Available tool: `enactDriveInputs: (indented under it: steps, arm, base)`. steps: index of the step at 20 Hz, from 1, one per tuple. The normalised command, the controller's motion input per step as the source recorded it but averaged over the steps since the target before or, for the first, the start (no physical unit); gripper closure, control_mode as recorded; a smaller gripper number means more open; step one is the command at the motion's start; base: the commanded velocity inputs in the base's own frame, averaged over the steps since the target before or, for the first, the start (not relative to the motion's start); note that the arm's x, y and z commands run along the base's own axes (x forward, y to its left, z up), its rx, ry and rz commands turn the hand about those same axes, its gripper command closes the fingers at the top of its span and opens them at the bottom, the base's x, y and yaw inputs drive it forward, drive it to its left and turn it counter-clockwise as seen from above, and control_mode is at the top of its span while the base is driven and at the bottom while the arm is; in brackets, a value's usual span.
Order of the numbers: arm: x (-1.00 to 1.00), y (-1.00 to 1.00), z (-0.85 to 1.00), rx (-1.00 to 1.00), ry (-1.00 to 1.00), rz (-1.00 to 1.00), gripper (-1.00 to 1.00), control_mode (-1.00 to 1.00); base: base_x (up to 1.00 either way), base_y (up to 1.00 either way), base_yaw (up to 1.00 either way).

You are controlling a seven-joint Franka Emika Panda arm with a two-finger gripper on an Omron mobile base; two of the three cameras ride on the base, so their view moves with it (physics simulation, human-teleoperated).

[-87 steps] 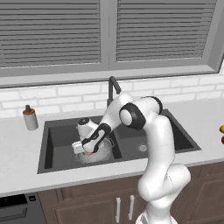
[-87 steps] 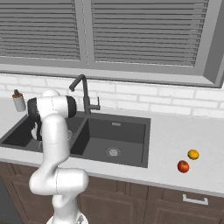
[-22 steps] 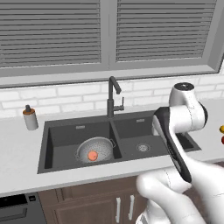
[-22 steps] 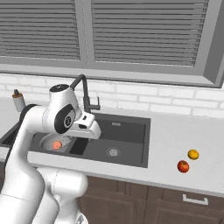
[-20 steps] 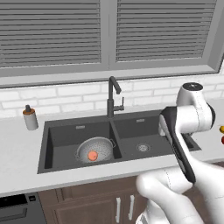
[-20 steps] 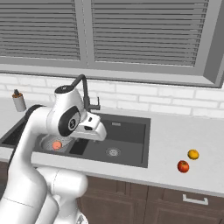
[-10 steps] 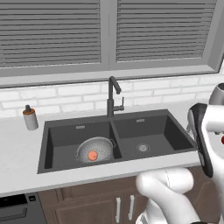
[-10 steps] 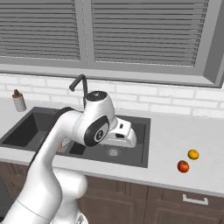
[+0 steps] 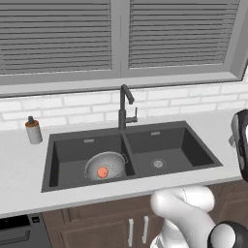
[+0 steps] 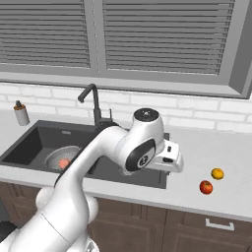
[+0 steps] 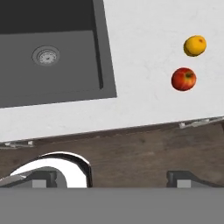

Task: Put the colander in the sink, put the tangerine, peach, apple in the colander, and turn on the sink faucet and pour water over the colander.

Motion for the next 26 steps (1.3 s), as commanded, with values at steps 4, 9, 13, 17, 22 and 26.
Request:
enactDriveInputs:
  steps: [4, 9, 13, 17, 22, 26]
  arm:
    - [0.24, -0.54, -0.17, 0.00, 0.00, 0.00, -1.00, -1.00]
    - [0.43, -0.53, -0.26, 0.00, 0.00, 0.00, -1.00, -1.00]
    - [0.35, -0.63, -0.27, 0.00, 0.00, -0.01, -1.00, -1.00]
    - [0.32, -0.60, -0.28, 0.00, 0.02, -0.01, -1.00, -1.00]
    - [0.30, -0.46, -0.30, 0.00, 0.03, -0.01, -1.00, -1.00]
    - [0.15, -0.33, -0.33, 0.00, 0.02, -0.02, -1.00, -1.00]
  base:
    - [0.00, 0.00, 0.00]
    - [0.00, 0.00, 0.00]
    - [0.00, 0.00, 0.00]
    - [0.00, 0.00, 0.00]
    - [0.00, 0.00, 0.00]
    - [0.00, 0.00, 0.00]
